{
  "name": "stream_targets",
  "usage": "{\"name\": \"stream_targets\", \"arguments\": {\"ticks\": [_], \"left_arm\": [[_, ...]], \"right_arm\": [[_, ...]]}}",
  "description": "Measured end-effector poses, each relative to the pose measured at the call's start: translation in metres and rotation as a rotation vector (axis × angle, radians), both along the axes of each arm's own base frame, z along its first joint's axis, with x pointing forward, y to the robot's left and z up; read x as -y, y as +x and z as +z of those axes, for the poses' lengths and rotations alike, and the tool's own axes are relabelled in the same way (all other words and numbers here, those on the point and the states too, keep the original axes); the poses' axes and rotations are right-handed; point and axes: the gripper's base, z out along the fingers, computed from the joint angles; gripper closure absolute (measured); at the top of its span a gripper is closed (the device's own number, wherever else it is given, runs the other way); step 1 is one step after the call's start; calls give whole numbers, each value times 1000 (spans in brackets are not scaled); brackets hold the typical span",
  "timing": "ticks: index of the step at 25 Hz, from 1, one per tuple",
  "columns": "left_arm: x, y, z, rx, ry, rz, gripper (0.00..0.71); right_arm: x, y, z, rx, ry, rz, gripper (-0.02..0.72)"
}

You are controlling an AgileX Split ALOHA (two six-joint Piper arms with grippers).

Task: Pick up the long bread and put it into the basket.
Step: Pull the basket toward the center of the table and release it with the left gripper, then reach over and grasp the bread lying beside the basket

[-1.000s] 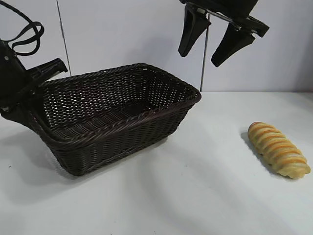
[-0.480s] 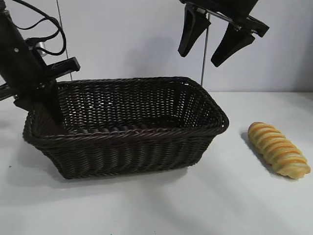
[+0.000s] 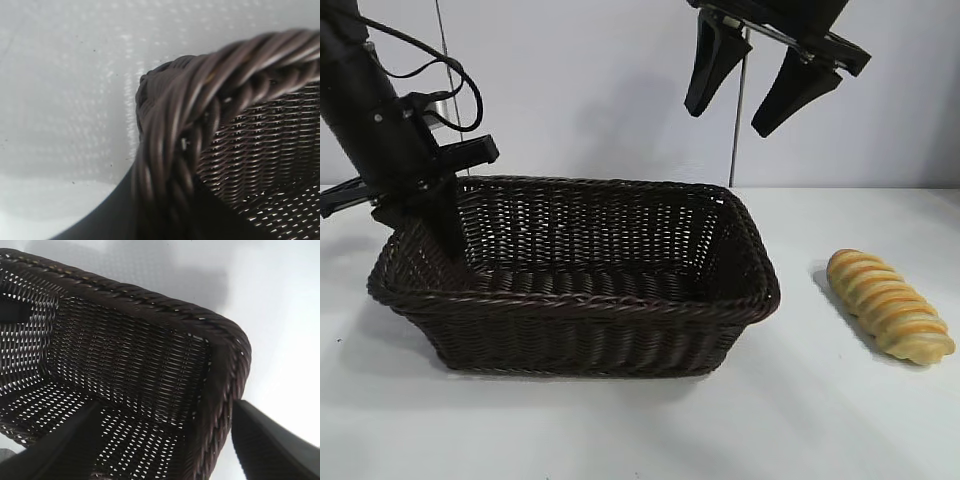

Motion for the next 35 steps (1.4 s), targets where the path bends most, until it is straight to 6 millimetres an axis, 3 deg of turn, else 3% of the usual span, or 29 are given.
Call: {"name": "stream_targets", "arguments": {"ticks": [3,5,10,13,18,28,35], "left_arm": [[0,0,0,0,0,0,604],[0,0,0,0,-3,2,562],[1,0,0,-2,-13,7,299],[1,0,0,-2,-15,8,226],[1,-1,12,27,-16,6,203],[-4,-12,79,165,-8,-24,202],[4,-23,117,230,-145,24,202]], "right_arm": [[0,0,0,0,0,0,176],[0,0,0,0,0,0,176],[0,0,0,0,0,0,176],[0,0,0,0,0,0,176],[0,0,0,0,1,0,176],[0,0,0,0,1,0,176],[0,0,0,-1,2,0,176]]}}
